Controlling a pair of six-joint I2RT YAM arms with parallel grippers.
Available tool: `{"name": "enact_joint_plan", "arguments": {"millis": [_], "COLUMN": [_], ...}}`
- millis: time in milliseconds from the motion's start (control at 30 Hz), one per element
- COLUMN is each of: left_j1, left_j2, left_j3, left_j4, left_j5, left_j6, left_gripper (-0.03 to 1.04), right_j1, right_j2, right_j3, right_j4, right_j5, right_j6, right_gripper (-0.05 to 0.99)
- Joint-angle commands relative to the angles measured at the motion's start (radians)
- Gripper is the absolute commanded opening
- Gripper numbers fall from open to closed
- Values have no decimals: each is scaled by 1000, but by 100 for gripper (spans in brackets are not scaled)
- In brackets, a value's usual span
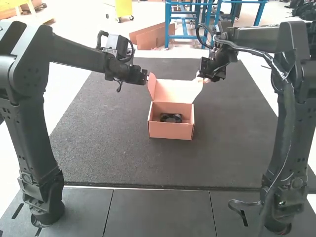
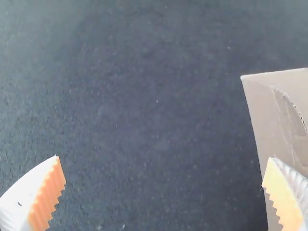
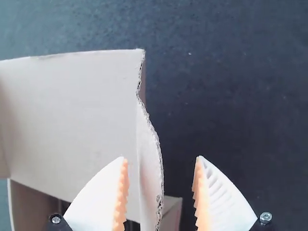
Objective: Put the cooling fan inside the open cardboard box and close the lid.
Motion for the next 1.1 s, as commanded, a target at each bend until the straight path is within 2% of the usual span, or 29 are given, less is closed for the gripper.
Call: {"name": "enact_joint_plan", "arguments": {"millis": [0,333,467,567,800,1067], "left_j1": [-8,-8,-9,-8,-14,-48], "left_j2": [4,6,10,13,21,21], "left_j3": [41,41,43,51,75,95], "left_j4": [12,11,12,11,-5,-40], "left_j5": [12,12,12,12,12,12], "left_j6": [-4,1,1,1,-1,-1], "left_gripper": [97,97,97,97,97,97], "right_j1": [10,16,33,50,79,82], "right_j2": [6,5,5,6,2,-20], "right_j3": [30,33,34,40,45,40], "right_j4": [4,9,9,9,0,-31], "right_j5": [-13,-10,-10,-14,-17,-22], "right_j6": [-4,-10,-27,-32,-39,-42], "right_gripper": [28,17,4,-1,-1,-1]}}
